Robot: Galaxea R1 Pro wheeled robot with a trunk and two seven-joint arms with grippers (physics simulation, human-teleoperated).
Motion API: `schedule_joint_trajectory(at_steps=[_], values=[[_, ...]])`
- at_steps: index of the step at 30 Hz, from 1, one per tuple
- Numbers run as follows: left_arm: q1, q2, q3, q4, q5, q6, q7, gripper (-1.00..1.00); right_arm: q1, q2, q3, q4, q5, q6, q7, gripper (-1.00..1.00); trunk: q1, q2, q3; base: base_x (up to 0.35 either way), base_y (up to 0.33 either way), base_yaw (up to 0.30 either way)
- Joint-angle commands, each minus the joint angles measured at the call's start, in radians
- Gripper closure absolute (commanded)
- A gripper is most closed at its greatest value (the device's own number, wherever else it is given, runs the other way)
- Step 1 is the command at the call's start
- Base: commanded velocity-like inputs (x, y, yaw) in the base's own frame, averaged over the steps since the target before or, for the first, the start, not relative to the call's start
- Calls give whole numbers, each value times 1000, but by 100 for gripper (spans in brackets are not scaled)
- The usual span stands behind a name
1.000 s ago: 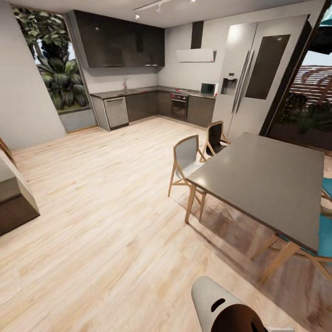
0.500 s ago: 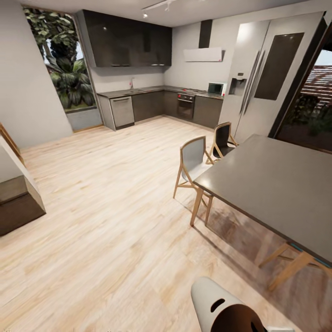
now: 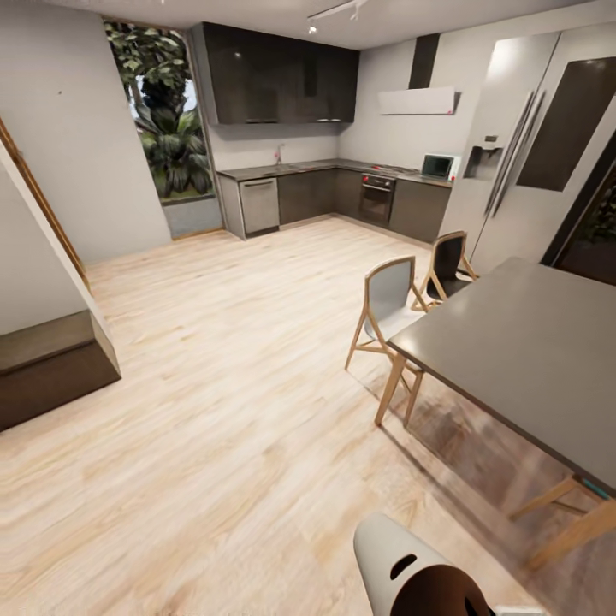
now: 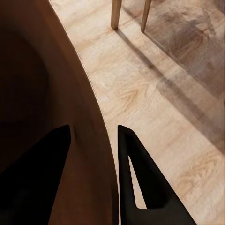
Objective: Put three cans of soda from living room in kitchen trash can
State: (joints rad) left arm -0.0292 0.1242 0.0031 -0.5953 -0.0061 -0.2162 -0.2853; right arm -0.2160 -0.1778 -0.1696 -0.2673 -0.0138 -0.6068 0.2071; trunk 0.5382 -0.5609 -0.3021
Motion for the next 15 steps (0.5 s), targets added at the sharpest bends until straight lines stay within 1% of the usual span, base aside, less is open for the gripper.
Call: schedule_joint_trajectory(at_steps=[1,15], values=[[0,0,0,0,0,0,0,-100,0,0,-2,-1,2,-1,7,100,0,0,0,0,0,245],[0,0,0,0,0,0,0,-100,0,2,-2,-1,3,-1,8,100,0,0,5,0,0,245]])
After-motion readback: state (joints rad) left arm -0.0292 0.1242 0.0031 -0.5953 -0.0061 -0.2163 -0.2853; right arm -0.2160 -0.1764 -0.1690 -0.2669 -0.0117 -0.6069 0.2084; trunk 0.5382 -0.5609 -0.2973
